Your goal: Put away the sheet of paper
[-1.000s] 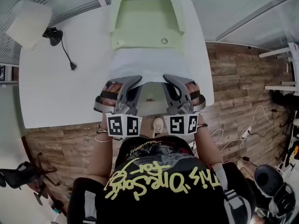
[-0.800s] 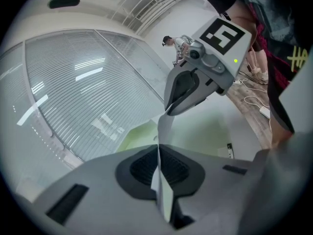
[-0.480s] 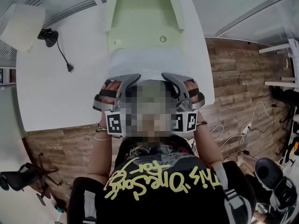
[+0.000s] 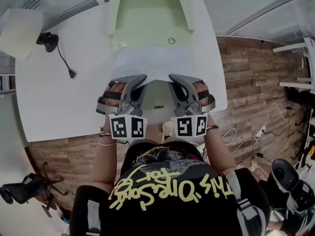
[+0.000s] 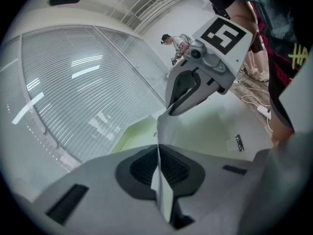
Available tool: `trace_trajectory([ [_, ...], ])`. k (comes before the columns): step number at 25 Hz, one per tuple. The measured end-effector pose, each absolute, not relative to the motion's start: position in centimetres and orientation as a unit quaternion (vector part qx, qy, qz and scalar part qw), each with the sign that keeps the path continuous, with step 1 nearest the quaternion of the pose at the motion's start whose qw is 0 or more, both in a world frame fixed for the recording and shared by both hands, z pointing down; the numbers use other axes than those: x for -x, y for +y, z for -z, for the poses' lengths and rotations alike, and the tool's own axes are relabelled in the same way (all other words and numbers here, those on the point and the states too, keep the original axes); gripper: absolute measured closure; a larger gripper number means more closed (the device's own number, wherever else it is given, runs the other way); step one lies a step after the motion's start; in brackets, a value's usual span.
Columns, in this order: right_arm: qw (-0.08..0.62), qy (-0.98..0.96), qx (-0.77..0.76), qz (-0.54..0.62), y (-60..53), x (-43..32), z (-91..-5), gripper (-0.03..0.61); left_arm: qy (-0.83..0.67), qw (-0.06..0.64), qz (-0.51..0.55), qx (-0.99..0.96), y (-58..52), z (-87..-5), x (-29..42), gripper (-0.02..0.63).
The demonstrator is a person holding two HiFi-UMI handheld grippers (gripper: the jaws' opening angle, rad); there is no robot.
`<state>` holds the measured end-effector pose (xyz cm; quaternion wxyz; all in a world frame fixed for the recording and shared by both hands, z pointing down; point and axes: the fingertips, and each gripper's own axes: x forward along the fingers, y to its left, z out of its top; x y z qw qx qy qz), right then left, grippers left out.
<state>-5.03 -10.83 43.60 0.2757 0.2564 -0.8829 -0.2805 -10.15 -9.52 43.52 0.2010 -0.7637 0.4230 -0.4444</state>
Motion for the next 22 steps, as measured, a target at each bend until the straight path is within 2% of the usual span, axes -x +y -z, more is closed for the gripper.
trace_trajectory([
  [22, 0.265, -0.881, -0.270, 0.283, -12.2, 5.9, -42.3, 0.569, 0.424, 0.213, 0.438, 0.764, -11.5, -42.4, 11.1, 0.606],
])
